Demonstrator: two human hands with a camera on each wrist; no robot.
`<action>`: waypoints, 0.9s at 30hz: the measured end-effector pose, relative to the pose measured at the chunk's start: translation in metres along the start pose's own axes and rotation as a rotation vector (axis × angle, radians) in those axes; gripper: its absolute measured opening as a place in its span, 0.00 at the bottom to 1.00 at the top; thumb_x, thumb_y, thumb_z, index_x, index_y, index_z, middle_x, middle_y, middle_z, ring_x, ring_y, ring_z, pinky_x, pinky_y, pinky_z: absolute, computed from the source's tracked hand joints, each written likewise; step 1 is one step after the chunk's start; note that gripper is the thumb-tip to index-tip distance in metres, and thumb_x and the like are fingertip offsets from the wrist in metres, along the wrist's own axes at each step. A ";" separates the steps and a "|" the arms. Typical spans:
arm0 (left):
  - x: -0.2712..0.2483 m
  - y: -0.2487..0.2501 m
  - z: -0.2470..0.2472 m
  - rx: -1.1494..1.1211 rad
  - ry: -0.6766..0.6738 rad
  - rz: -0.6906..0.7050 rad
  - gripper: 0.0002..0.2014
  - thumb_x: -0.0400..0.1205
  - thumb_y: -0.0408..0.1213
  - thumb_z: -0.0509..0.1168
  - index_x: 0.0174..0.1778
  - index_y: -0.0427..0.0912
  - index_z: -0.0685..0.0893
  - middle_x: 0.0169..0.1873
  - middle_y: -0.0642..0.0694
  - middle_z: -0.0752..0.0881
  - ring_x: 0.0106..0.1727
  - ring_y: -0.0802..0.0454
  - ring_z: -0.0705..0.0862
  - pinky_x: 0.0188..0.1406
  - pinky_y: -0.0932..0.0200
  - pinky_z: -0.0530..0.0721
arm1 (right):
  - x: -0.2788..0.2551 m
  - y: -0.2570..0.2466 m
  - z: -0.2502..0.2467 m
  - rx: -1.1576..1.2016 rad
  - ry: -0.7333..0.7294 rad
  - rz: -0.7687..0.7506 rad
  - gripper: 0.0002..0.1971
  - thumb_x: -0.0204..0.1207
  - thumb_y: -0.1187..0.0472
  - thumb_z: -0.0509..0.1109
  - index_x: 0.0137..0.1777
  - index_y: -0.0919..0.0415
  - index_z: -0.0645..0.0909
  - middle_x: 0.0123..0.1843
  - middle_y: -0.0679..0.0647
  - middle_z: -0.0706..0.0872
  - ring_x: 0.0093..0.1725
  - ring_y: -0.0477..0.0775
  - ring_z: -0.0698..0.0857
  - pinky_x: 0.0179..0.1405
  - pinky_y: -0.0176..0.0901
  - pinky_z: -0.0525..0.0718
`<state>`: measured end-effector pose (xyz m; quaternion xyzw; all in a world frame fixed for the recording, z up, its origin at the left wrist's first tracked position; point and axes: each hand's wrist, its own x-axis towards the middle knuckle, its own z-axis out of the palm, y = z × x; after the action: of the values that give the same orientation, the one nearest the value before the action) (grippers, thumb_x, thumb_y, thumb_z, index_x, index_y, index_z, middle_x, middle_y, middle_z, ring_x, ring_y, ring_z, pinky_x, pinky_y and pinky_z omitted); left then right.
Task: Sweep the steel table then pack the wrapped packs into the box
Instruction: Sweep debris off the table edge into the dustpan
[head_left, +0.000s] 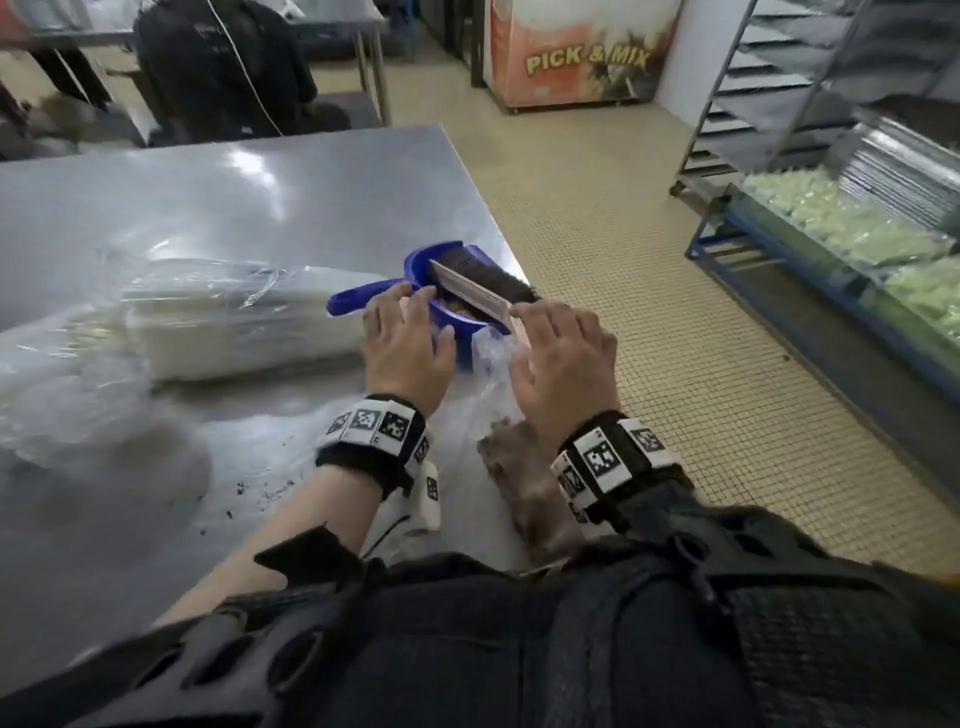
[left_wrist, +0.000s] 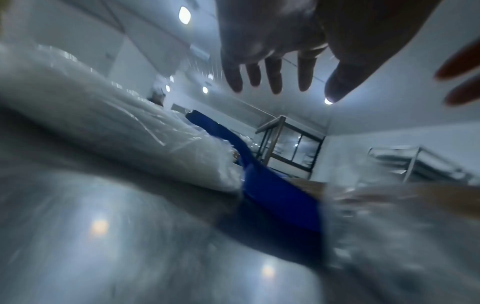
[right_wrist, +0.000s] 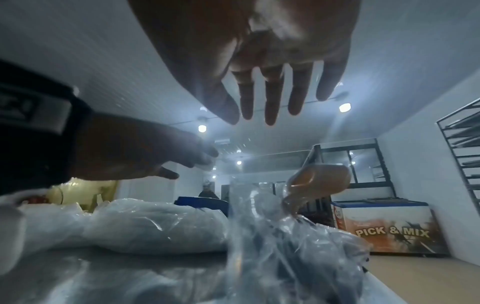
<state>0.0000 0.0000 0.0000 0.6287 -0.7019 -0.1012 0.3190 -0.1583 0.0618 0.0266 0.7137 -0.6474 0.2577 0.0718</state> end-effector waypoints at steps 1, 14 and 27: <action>0.012 -0.005 0.006 0.099 0.009 -0.027 0.26 0.80 0.44 0.61 0.76 0.46 0.67 0.77 0.40 0.63 0.79 0.40 0.56 0.79 0.45 0.52 | 0.012 0.006 0.005 -0.020 -0.092 0.006 0.23 0.76 0.54 0.64 0.71 0.56 0.74 0.65 0.57 0.80 0.63 0.63 0.78 0.58 0.58 0.76; 0.071 -0.056 0.021 0.499 -0.026 -0.279 0.17 0.83 0.47 0.59 0.67 0.52 0.75 0.64 0.41 0.76 0.67 0.39 0.70 0.68 0.41 0.62 | 0.060 0.039 0.057 0.050 -0.597 0.152 0.27 0.85 0.47 0.56 0.81 0.53 0.56 0.59 0.63 0.86 0.58 0.66 0.85 0.51 0.55 0.81; 0.048 -0.057 -0.001 0.332 0.112 -0.264 0.14 0.82 0.43 0.63 0.62 0.42 0.80 0.52 0.37 0.80 0.48 0.35 0.81 0.43 0.47 0.77 | 0.052 0.046 0.062 0.341 -0.357 0.141 0.25 0.85 0.45 0.58 0.80 0.50 0.65 0.46 0.61 0.89 0.42 0.62 0.87 0.41 0.50 0.86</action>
<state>0.0470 -0.0563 -0.0150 0.7636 -0.6018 0.0099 0.2338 -0.1843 -0.0184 -0.0137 0.7026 -0.6454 0.2374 -0.1829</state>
